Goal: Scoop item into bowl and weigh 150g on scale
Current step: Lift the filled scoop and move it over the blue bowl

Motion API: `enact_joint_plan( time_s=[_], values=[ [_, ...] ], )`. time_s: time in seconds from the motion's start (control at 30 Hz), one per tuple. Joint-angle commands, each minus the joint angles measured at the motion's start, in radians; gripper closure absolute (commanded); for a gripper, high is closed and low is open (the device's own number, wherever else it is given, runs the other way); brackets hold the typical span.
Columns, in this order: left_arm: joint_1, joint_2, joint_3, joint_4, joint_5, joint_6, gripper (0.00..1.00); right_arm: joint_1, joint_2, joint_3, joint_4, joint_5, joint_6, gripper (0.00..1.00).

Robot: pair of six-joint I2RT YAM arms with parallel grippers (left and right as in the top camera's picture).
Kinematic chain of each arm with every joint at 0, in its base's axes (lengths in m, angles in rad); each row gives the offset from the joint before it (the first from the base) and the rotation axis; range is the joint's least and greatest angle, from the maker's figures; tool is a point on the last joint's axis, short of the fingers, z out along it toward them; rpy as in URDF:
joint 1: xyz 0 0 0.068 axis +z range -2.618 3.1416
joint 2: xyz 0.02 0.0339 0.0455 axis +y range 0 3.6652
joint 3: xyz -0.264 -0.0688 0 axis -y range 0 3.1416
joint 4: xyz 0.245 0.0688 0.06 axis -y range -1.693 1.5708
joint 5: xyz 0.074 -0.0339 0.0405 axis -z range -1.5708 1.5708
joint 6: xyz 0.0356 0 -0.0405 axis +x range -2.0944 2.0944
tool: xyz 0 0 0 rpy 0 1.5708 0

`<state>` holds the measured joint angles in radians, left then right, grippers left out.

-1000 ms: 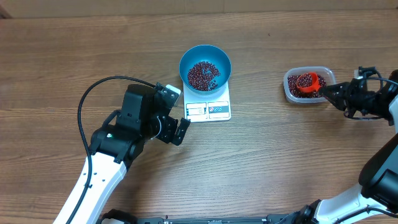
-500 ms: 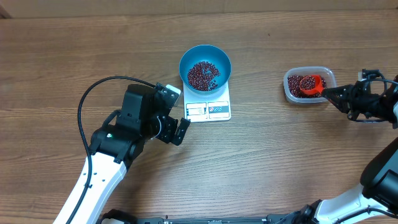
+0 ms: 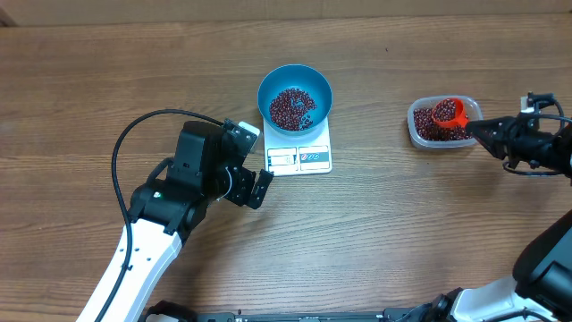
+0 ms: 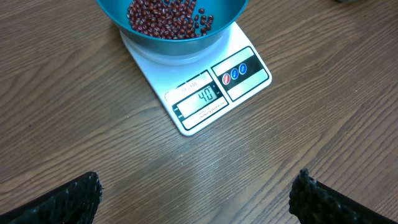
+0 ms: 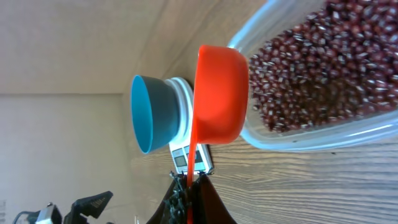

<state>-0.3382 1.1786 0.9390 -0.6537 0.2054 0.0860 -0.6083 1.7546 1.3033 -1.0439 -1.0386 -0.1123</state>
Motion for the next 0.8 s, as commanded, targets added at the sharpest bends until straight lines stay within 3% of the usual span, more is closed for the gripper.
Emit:
enact_joint_plan(
  time_s=[0.0, 0.37, 0.77],
  values=[
    [0.004, 0.0, -0.006, 0.003, -0.003, 0.023, 0.0, 0.01, -0.048, 0.034, -0.005, -0.061, -0.018, 0.96],
    [0.004, 0.0, -0.006, 0.003, -0.003, 0.023, 0.0, 0.158, -0.062, 0.034, 0.006, -0.169, -0.014, 0.96],
    [0.004, 0.0, -0.006, 0.003, -0.003, 0.023, 0.0, 0.411, -0.062, 0.034, 0.264, -0.166, 0.248, 0.96]
  ],
)
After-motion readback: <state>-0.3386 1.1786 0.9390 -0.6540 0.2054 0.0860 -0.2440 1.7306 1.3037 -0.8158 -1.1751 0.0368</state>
